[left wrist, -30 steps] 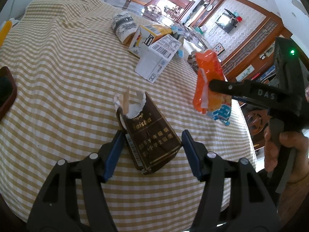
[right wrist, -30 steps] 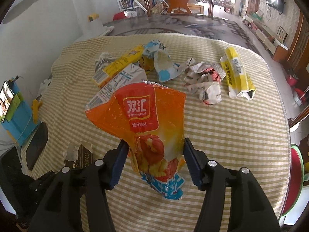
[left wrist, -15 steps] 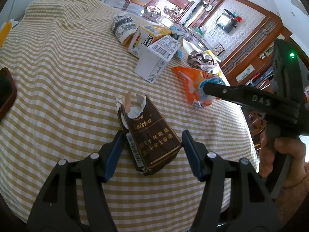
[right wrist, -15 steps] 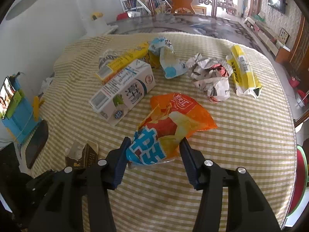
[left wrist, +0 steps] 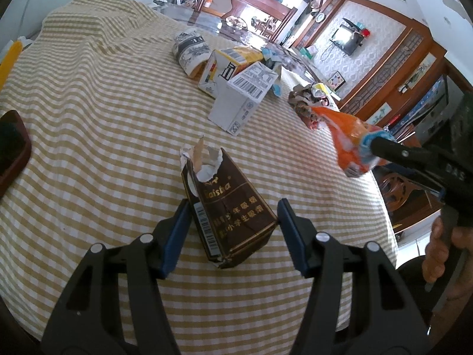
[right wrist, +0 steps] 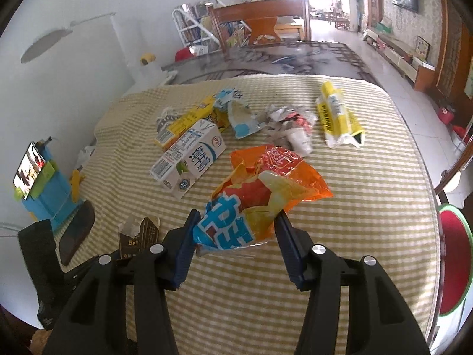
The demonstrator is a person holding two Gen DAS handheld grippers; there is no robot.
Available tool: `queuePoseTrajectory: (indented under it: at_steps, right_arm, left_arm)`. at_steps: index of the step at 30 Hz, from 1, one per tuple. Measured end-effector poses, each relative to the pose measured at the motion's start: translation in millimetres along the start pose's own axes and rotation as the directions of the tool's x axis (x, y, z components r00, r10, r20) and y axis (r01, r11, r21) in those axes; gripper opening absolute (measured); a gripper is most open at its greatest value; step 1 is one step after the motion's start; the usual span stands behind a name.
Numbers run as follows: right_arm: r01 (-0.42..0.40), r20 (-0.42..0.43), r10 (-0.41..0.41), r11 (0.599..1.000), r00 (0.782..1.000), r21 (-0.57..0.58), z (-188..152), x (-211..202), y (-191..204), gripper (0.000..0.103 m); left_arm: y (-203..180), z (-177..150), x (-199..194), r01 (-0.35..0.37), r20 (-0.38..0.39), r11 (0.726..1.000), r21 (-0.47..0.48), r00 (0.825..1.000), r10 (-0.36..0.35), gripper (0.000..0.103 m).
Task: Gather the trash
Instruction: 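Carry the brown carton and orange snack bag over the red bucket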
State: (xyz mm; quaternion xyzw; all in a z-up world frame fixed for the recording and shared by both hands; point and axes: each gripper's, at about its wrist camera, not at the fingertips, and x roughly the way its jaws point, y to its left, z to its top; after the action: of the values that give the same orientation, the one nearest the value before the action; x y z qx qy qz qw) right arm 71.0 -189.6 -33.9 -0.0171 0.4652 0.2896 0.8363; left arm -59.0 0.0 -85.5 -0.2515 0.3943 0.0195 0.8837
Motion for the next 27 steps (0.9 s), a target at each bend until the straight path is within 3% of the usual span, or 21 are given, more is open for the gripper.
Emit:
queuePoseTrajectory:
  at_steps: [17,22,24,27]
  right_arm:
    - [-0.056,0.099,0.038,0.980,0.994,0.190,-31,-62,-63,0.051]
    - [-0.063,0.122,0.032,0.964,0.992,0.258,-45,-75,-89,0.051]
    - [-0.113,0.156,0.067,0.945,0.985,0.307,-49,-84,-100,0.051]
    - [-0.119,0.199,0.056,0.940,0.978,0.320,-50,-99,-108,0.050]
  left_arm:
    - [-10,-8,6,-0.076,0.029,0.994,0.075,0.997,0.074,0.057]
    - [-24,-7,2,-0.053,0.020,0.995,0.084,0.998,0.051,0.057]
    - [-35,-5,-2,-0.040,0.028,0.994,0.105,0.999,0.037,0.057]
    - [-58,2,-7,0.007,0.038,0.992,0.123,0.999,-0.012,0.057]
